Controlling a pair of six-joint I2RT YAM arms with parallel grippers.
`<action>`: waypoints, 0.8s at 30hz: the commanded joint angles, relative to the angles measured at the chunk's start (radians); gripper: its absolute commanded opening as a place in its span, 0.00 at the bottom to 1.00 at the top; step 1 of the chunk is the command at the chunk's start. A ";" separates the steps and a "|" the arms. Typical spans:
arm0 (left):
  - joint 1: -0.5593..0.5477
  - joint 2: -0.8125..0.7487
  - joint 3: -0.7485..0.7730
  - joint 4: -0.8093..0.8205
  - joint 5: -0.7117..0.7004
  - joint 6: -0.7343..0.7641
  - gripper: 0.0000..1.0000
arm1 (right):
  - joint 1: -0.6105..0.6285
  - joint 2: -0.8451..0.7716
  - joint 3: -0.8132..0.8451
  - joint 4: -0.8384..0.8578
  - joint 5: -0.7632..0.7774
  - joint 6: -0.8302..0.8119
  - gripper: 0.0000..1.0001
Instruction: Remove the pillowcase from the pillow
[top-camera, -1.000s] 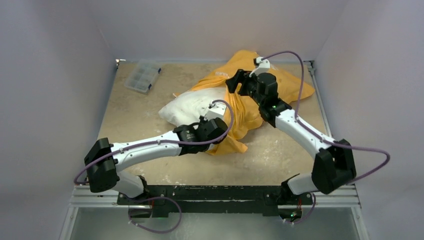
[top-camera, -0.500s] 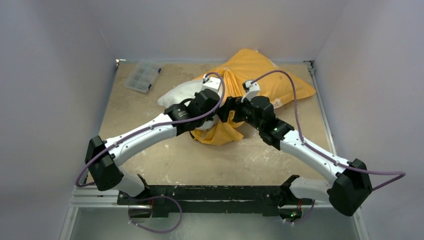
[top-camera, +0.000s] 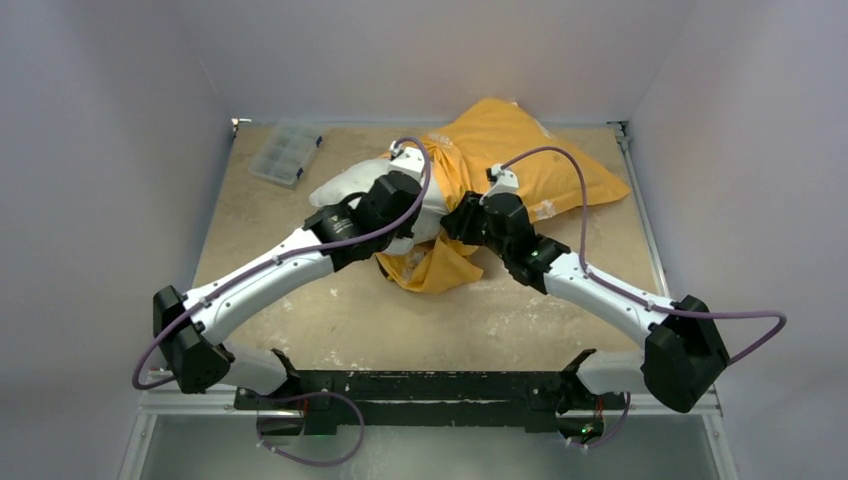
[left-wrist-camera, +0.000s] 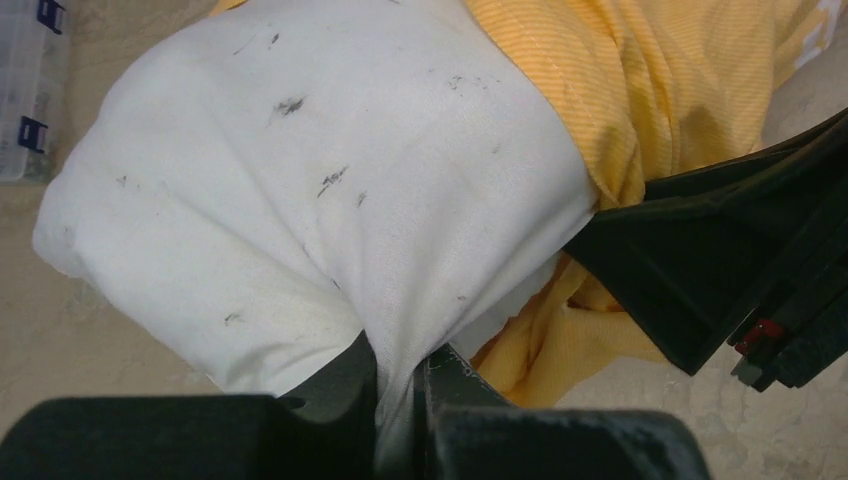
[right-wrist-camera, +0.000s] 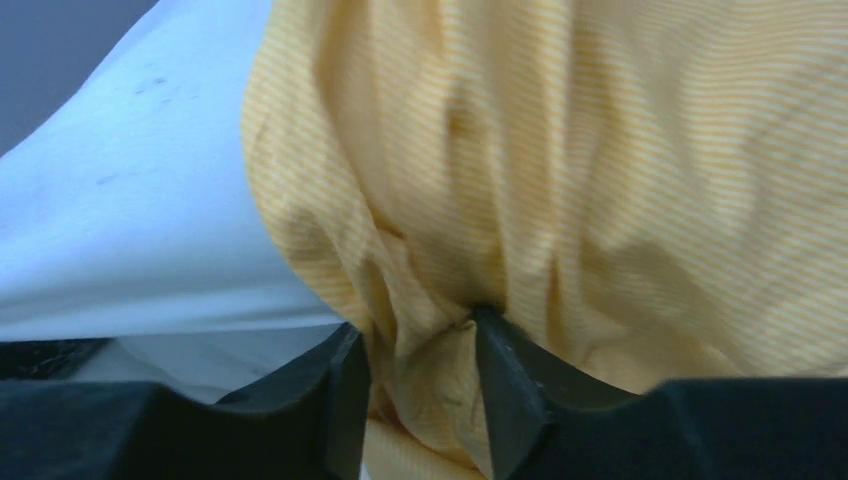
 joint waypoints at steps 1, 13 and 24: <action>0.055 -0.183 0.062 0.010 -0.125 0.038 0.00 | -0.108 0.018 -0.008 -0.059 0.122 0.022 0.33; 0.112 -0.437 -0.062 -0.088 -0.224 -0.016 0.00 | -0.526 -0.102 0.017 0.014 0.049 -0.028 0.00; 0.113 -0.631 -0.274 -0.105 0.238 -0.133 0.03 | -0.738 -0.177 0.036 0.059 -0.171 -0.133 0.00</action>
